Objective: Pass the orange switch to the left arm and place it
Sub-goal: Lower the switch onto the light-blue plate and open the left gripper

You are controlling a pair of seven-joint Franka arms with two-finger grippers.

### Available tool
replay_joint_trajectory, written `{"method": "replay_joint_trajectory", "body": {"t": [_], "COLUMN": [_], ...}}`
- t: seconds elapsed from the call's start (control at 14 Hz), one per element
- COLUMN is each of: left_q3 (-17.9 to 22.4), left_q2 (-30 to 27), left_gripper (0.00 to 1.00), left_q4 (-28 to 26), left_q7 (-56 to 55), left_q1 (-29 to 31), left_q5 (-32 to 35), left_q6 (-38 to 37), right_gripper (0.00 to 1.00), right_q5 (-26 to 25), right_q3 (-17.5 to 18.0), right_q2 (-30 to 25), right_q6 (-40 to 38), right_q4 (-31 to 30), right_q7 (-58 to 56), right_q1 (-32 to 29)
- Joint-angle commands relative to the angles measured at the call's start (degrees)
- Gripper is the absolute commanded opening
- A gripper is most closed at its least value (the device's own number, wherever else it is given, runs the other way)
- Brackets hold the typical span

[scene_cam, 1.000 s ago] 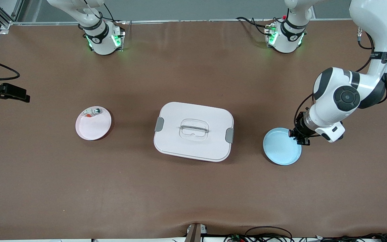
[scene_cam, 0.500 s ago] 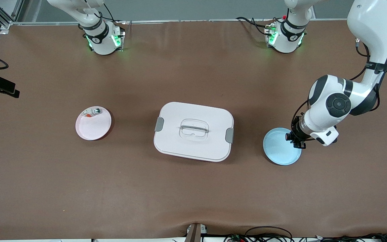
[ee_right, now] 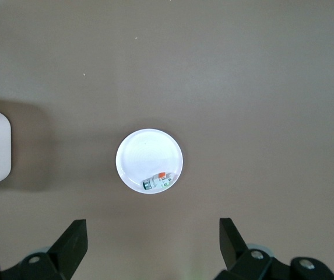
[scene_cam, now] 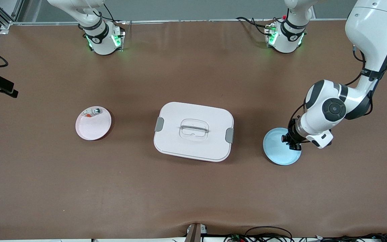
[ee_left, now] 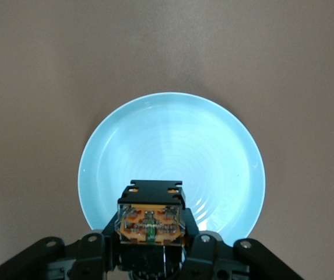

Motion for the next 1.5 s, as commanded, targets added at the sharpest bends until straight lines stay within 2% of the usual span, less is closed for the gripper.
{"method": "replay_joint_trajectory", "body": {"t": [0.0, 0.21, 0.57, 1.0, 1.43], "left_q3": [-0.1, 0.08, 0.25, 0.51, 1.39], "left_q2": [1.94, 4.22, 6.16, 8.8, 10.29], "left_gripper": [0.0, 0.0, 0.0, 0.0, 0.0], "left_q4": [1.22, 1.75, 2.1, 2.89, 2.89], "left_q7": [-1.42, -1.42, -1.42, -1.42, -1.42], "left_q1": [0.04, 0.12, 0.12, 0.39, 0.39], "left_q5": [1.93, 4.11, 4.74, 5.71, 5.79], "left_q6": [0.89, 2.03, 3.69, 4.75, 5.98], "right_gripper": [1.0, 1.0, 1.0, 1.0, 1.0], "right_q5": [0.56, 0.74, 6.1, 5.4, 1.1], "right_q3": [0.39, 0.56, -1.19, -1.2, -0.76], "right_q2": [-2.75, -2.66, -2.83, -5.12, -5.29], "right_q6": [1.22, 1.39, 0.78, 0.95, 2.19], "right_q4": [-2.96, -2.79, -3.05, -4.89, -4.98], "right_q7": [2.28, 1.59, 2.29, 2.02, 1.85], "right_q1": [-0.62, -0.45, -0.8, -0.53, -0.1]}}
